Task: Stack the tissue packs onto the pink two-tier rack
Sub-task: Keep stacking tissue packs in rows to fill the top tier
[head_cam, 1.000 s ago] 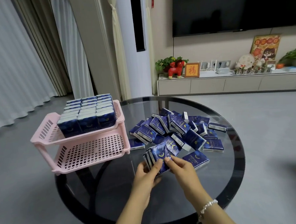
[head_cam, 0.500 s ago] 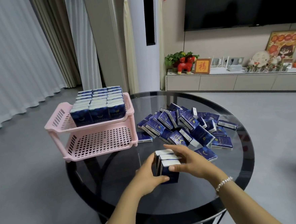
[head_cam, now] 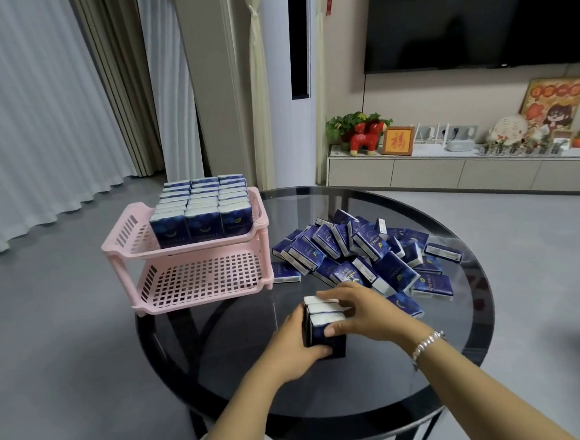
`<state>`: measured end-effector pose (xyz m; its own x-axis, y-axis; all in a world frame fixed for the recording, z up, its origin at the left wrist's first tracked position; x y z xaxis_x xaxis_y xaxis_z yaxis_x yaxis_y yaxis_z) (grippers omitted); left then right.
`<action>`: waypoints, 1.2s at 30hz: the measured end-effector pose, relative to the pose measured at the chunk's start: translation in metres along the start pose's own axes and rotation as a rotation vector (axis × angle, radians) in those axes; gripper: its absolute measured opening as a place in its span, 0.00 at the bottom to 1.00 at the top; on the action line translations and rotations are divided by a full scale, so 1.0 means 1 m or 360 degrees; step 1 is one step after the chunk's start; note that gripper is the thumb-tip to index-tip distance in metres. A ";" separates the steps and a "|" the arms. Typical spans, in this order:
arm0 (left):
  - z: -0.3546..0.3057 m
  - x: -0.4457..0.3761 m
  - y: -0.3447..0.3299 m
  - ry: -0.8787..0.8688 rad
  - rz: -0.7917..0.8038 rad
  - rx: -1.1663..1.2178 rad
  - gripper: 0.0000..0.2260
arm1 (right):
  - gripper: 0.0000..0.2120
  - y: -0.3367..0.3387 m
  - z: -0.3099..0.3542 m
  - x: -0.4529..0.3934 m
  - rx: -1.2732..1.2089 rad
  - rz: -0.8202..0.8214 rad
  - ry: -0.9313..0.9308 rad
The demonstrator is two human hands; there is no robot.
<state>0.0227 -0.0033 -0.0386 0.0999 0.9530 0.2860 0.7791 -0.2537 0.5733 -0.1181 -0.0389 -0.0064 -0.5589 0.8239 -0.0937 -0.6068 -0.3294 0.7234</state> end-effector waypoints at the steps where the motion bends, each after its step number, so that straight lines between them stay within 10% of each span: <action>1: 0.001 0.001 0.003 -0.0007 -0.0002 0.0017 0.35 | 0.32 0.002 0.004 -0.002 0.0012 0.0012 0.0004; 23: -0.006 0.064 0.254 -0.0298 -0.0553 0.0006 0.29 | 0.31 0.014 0.224 -0.154 -0.0031 0.0150 0.0558; 36: 0.041 -0.029 0.368 -0.0181 -0.0701 0.0037 0.34 | 0.35 -0.013 0.241 -0.299 0.0037 0.0092 0.0485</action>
<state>0.3317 -0.1174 0.1322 -0.1780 0.9817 -0.0683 0.7759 0.1827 0.6039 0.1923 -0.1700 0.1771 -0.7380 0.6267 -0.2504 -0.5580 -0.3579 0.7487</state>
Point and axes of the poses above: each hand's wrist, its own x-axis away from the middle knuckle, its own y-axis out of the back of the hand, z = x × y, the point moved 5 cm from there along -x, towards the middle knuckle, and after that the axes turned 11 degrees about y, right-handed, at the moved point
